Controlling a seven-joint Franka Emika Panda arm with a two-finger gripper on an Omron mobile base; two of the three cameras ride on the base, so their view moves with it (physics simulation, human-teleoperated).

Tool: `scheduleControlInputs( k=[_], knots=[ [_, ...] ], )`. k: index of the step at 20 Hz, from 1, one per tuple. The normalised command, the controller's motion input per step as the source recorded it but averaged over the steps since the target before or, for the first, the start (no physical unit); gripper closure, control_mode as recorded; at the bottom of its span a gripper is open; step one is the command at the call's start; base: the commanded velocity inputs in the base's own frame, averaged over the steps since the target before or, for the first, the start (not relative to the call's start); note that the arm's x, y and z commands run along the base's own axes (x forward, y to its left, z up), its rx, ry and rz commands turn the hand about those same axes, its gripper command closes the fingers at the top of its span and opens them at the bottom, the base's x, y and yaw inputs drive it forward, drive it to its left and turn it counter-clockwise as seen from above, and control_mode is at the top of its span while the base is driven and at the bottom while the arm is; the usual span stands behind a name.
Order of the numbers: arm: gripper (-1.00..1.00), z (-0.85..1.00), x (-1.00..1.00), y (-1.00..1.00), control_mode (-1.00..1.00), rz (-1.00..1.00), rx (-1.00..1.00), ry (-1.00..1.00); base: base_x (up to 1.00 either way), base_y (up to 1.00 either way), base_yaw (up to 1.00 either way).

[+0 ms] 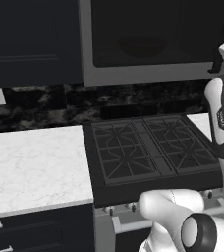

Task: Open the microwave, place the bowl with waffle inside the microwave, then close the microwave door and turn it on.

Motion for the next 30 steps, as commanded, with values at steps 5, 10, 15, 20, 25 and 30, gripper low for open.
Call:
scheduleControlInputs(
  k=[5,10,15,20,25,30],
  knots=[
    [1.0,0.0,-0.47,-0.97,-1.0,-0.16,0.06,0.25,0.0,0.0,0.0],
    [1.0,0.07,-0.58,-0.74,-1.0,-0.07,0.13,0.08,0.0,0.0,0.0],
    [1.0,0.0,-0.12,-0.52,-1.0,-0.1,0.25,-0.01,0.0,0.0,0.0],
    [1.0,0.0,0.13,-0.3,-1.0,0.01,0.31,-0.01,0.0,0.0,0.0],
    [1.0,0.0,0.0,-0.18,-1.0,0.06,0.4,-0.25,0.0,0.0,0.0],
    [1.0,0.0,0.03,0.0,-1.0,0.1,0.19,-0.16,0.0,0.0,0.0]
  ],
)
